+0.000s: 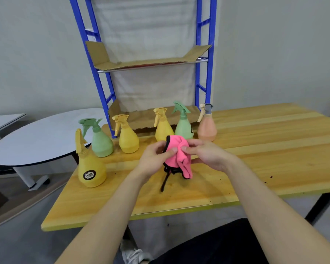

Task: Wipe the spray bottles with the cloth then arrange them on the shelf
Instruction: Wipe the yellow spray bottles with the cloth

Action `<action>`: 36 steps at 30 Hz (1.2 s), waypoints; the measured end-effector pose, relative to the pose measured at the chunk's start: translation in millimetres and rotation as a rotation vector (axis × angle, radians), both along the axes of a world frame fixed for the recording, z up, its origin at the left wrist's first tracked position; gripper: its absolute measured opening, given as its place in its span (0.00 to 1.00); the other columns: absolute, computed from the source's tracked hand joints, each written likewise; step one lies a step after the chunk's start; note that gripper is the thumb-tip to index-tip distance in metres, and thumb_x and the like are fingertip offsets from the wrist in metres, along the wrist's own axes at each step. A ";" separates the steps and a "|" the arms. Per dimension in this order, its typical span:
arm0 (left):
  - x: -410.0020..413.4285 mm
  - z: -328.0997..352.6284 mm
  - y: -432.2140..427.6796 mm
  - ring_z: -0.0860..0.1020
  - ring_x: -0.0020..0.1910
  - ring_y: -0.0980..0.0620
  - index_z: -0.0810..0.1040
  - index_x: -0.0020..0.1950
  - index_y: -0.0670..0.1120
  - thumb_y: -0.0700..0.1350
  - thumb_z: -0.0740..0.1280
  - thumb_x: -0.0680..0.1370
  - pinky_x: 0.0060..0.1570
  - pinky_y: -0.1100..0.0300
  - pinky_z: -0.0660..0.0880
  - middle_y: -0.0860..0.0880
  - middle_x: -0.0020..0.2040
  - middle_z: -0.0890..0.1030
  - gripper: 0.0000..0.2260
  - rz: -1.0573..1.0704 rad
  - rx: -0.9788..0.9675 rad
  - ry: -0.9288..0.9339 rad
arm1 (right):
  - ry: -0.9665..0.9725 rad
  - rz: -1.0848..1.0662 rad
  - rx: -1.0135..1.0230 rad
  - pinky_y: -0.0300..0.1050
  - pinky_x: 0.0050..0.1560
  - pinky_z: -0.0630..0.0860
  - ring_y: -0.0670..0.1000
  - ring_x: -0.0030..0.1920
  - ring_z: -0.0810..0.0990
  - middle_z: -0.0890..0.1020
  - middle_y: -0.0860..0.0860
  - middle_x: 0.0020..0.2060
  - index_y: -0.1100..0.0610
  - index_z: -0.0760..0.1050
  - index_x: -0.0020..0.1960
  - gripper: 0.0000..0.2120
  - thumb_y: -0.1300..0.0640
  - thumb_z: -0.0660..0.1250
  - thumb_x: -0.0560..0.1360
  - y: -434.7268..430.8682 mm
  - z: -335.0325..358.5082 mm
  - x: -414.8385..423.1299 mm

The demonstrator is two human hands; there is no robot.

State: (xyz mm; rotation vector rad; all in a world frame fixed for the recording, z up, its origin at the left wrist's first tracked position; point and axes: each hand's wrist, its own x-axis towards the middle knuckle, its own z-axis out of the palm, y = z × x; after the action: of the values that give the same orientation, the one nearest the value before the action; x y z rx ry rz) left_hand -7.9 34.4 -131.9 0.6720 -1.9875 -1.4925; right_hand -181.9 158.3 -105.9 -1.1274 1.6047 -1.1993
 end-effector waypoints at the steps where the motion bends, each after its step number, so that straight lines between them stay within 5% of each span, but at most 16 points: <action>1: 2.3 2.9 0.1 0.86 0.59 0.44 0.86 0.60 0.47 0.48 0.75 0.82 0.64 0.46 0.82 0.48 0.56 0.89 0.09 0.043 -0.015 0.018 | -0.014 -0.047 -0.020 0.54 0.63 0.83 0.52 0.59 0.86 0.88 0.51 0.56 0.52 0.82 0.65 0.10 0.53 0.67 0.86 -0.4 0.5 3.7; 3: 7.8 8.0 -0.1 0.86 0.56 0.42 0.85 0.56 0.46 0.51 0.75 0.81 0.63 0.37 0.81 0.46 0.54 0.88 0.10 0.097 -0.061 0.024 | 0.037 -0.166 -0.028 0.57 0.62 0.84 0.53 0.61 0.85 0.86 0.50 0.58 0.51 0.79 0.67 0.20 0.40 0.70 0.81 -1.2 0.3 11.4; 6: 16.5 15.3 1.6 0.87 0.52 0.43 0.84 0.54 0.48 0.51 0.74 0.82 0.58 0.37 0.82 0.48 0.50 0.89 0.08 0.155 -0.126 0.013 | 0.329 -0.234 0.032 0.53 0.58 0.83 0.50 0.58 0.83 0.82 0.46 0.58 0.48 0.74 0.67 0.37 0.25 0.74 0.68 -1.0 1.1 29.5; 9: 27.9 21.9 -0.3 0.86 0.53 0.45 0.83 0.56 0.50 0.52 0.72 0.83 0.55 0.42 0.83 0.49 0.51 0.88 0.07 0.177 -0.125 0.025 | 0.512 -0.245 -0.026 0.61 0.53 0.84 0.57 0.48 0.86 0.86 0.52 0.48 0.56 0.81 0.53 0.19 0.40 0.77 0.76 -7.7 -2.9 34.5; 11: 37.4 25.0 -6.6 0.85 0.55 0.50 0.81 0.60 0.52 0.55 0.69 0.85 0.54 0.50 0.83 0.52 0.55 0.86 0.09 0.200 -0.179 -0.007 | 0.404 -0.254 -0.081 0.64 0.51 0.85 0.62 0.47 0.86 0.87 0.59 0.45 0.63 0.82 0.48 0.15 0.50 0.77 0.78 -9.7 -0.4 34.2; 13: 46.0 27.7 -9.8 0.82 0.57 0.55 0.78 0.65 0.53 0.59 0.65 0.86 0.52 0.56 0.81 0.56 0.58 0.83 0.13 0.215 -0.215 -0.050 | 0.208 -0.279 -0.143 0.54 0.49 0.87 0.61 0.50 0.88 0.88 0.60 0.47 0.67 0.83 0.50 0.15 0.54 0.80 0.76 -9.6 7.0 36.5; 16: 53.7 24.4 -14.2 0.82 0.61 0.52 0.77 0.68 0.56 0.67 0.58 0.85 0.59 0.47 0.83 0.56 0.61 0.83 0.20 0.194 -0.126 -0.054 | 0.035 -0.302 -0.214 0.46 0.40 0.85 0.56 0.49 0.89 0.90 0.55 0.46 0.62 0.86 0.51 0.13 0.54 0.81 0.74 -13.9 14.5 43.7; 20: 62.5 21.2 -16.5 0.77 0.69 0.49 0.75 0.77 0.55 0.70 0.52 0.85 0.68 0.40 0.79 0.54 0.69 0.79 0.29 0.274 0.037 -0.063 | 0.145 -0.209 -0.188 0.49 0.40 0.86 0.52 0.47 0.89 0.89 0.54 0.46 0.60 0.86 0.53 0.13 0.49 0.78 0.78 -26.2 19.4 52.2; 24: 78.2 11.9 -31.0 0.82 0.62 0.50 0.81 0.63 0.57 0.57 0.62 0.88 0.64 0.43 0.81 0.55 0.59 0.84 0.10 0.275 0.132 -0.005 | 0.269 -0.130 -0.165 0.54 0.44 0.88 0.55 0.48 0.89 0.89 0.56 0.47 0.63 0.85 0.53 0.15 0.51 0.78 0.77 -44.5 26.0 56.8; 27: 91.5 4.0 -47.4 0.85 0.62 0.44 0.79 0.68 0.51 0.41 0.68 0.85 0.58 0.45 0.84 0.46 0.61 0.86 0.12 0.194 0.212 0.050 | 0.297 -0.171 -0.172 0.59 0.48 0.84 0.57 0.47 0.89 0.88 0.59 0.47 0.63 0.85 0.51 0.16 0.50 0.82 0.73 -62.8 25.6 60.0; 32: 99.9 1.4 -55.9 0.84 0.63 0.48 0.83 0.64 0.54 0.56 0.67 0.86 0.60 0.45 0.83 0.51 0.63 0.85 0.11 0.204 0.221 0.089 | 0.182 -0.136 -0.238 0.53 0.47 0.83 0.53 0.49 0.88 0.89 0.51 0.46 0.52 0.88 0.48 0.12 0.47 0.84 0.69 -84.1 28.3 70.2; 36: 100.0 -5.6 -60.8 0.83 0.63 0.45 0.82 0.64 0.52 0.49 0.68 0.87 0.64 0.45 0.81 0.48 0.60 0.86 0.08 0.304 0.191 0.067 | 0.174 -0.003 0.001 0.54 0.54 0.85 0.52 0.53 0.87 0.88 0.49 0.52 0.51 0.85 0.58 0.22 0.40 0.81 0.70 -92.0 8.3 80.5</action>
State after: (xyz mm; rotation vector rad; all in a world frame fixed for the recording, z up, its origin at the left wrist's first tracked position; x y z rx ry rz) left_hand 92.0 -26.5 -137.4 0.9444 -1.6211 -1.5047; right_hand -101.4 66.4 -97.5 -1.2582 1.7366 -1.1270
